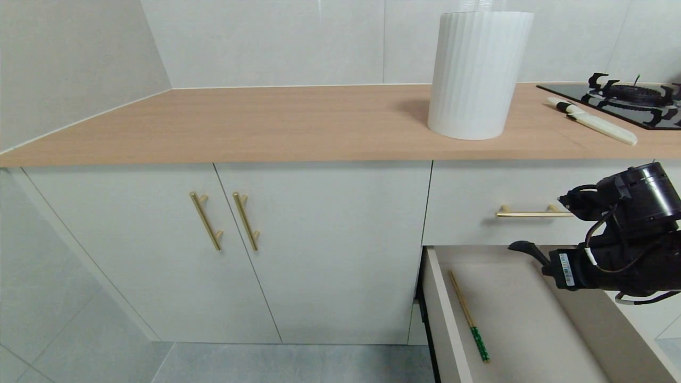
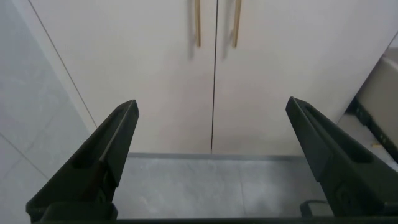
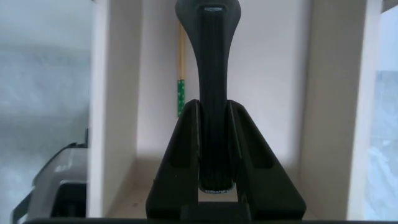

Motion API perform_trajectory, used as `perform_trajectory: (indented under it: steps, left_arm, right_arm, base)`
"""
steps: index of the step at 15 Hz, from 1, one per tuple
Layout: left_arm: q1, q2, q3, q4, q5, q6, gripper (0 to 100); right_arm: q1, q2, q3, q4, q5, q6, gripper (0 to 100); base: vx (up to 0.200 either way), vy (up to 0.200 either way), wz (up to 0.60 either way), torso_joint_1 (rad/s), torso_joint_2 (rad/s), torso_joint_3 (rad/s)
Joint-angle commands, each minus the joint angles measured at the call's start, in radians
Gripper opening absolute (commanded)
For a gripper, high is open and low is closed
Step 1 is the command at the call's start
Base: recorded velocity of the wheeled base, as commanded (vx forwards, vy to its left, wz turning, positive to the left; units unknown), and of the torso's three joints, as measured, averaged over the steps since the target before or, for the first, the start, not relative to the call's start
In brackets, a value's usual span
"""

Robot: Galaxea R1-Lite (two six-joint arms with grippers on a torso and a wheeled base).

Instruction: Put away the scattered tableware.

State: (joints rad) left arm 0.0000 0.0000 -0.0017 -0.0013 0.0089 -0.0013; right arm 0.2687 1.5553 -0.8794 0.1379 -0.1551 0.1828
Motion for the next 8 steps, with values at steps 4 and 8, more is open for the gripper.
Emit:
perform_trajectory:
  steps: [4, 8]
  left_arm:
    - [0.000, 0.002, 0.000, -0.002, 0.000, 0.000, 100]
    - [0.000, 0.002, 0.000, -0.002, 0.000, 0.000, 100]
  right_arm:
    - [0.001, 0.034, 0.005, -0.001, 0.000, 0.000, 0]
    - [0.001, 0.074, 0.003, -0.003, 0.002, 0.001, 0]
  base:
    - [0.000, 0.000, 0.00, -0.054, 0.17, 0.112]
    - [0.000, 0.000, 0.00, 0.000, 0.00, 0.000]
